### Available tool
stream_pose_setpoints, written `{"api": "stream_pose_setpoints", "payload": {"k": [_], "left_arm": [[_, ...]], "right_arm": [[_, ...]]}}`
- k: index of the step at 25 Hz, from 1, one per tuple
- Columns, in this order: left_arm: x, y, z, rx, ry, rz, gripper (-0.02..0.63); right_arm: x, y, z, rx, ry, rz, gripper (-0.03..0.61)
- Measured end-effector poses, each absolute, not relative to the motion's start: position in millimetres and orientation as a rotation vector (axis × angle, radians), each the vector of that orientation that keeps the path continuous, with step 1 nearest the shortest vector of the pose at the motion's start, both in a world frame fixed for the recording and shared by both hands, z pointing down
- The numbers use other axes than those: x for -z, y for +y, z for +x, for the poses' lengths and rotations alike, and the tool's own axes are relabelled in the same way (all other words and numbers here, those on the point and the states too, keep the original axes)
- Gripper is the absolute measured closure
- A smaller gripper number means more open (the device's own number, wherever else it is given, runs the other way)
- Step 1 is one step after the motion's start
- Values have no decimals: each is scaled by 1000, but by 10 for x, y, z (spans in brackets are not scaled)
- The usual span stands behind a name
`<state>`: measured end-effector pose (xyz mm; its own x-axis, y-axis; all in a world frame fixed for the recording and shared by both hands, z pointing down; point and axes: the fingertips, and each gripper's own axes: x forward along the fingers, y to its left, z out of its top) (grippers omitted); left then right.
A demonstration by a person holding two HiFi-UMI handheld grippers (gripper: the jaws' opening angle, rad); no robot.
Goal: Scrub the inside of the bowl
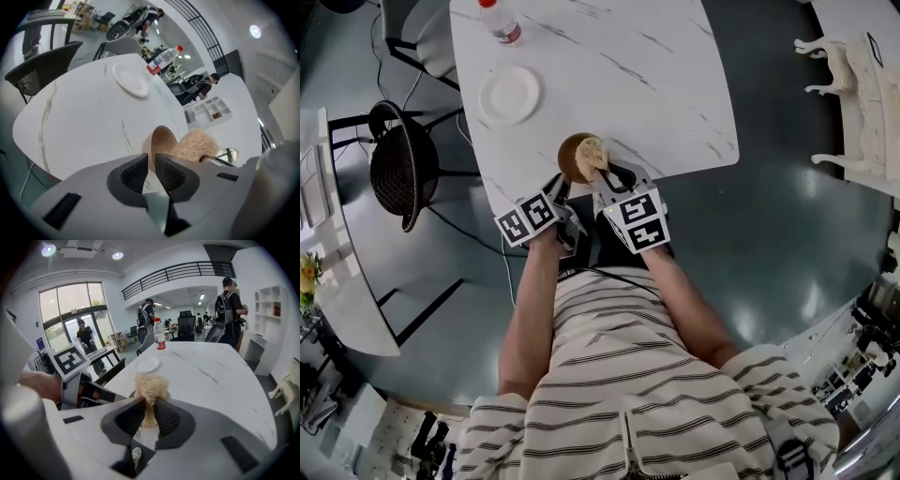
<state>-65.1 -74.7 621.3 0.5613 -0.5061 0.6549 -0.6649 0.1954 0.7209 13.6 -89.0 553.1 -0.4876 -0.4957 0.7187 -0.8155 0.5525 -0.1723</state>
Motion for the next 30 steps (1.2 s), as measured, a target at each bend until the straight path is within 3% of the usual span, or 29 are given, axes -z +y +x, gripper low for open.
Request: {"api": "stream_pose_setpoints", "payload": {"k": [30], "left_arm": [[-6245, -709, -621, 21, -1016, 1257, 605]], "right_arm": [[-5814, -951, 143, -568, -2086, 962, 511]]}}
